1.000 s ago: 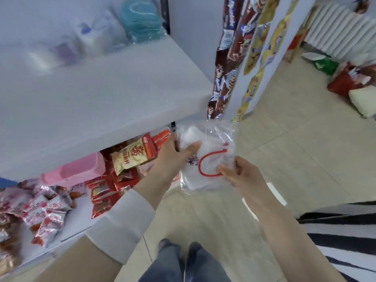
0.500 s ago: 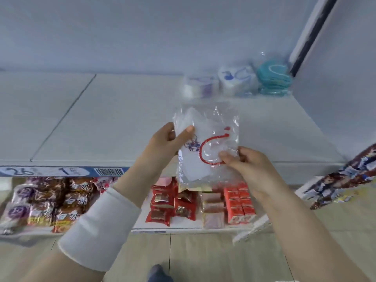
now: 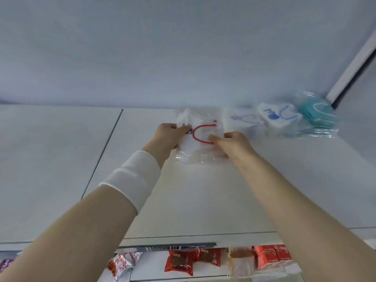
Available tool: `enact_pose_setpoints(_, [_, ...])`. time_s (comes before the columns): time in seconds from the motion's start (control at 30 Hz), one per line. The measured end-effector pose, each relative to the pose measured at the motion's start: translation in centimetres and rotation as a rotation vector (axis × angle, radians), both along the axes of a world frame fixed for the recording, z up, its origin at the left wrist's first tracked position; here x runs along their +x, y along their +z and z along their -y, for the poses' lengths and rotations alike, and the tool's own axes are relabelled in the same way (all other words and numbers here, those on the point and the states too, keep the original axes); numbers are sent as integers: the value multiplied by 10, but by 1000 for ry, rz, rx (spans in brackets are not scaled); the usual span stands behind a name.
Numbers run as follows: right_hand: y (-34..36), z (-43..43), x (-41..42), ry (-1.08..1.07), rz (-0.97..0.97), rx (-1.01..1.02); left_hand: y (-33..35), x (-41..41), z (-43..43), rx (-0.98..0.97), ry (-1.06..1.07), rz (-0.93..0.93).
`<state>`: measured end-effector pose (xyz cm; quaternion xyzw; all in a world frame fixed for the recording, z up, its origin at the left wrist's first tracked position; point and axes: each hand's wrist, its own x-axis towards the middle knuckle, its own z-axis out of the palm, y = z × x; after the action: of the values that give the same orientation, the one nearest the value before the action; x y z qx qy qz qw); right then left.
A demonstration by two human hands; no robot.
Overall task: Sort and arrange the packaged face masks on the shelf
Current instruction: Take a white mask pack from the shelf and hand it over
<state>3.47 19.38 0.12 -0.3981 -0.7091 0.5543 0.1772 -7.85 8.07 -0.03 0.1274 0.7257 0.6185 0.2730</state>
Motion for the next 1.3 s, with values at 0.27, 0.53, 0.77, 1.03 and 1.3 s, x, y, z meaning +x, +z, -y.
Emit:
enact_pose_setpoints(0.27, [-5,-9,-17,121,253,745,-15,-47,-51,-95,72,-43])
enact_pose_setpoints(0.53, [-20,-21,-16,214,476,1330,-14,-60,-77,-138,56,-95])
enact_pose_setpoints(0.77, [-26,-25,-21,122,484,1512,-6,-57,-82,-249,15,-156])
enact_pose_setpoints(1.03, [-27,-25,-23,103,508,1555,1,-49,-76,-272,-10,-204])
enact_pose_setpoints(1.3, [-29,-24,-23,89,513,1527,0,-37,-67,-288,-19,-210])
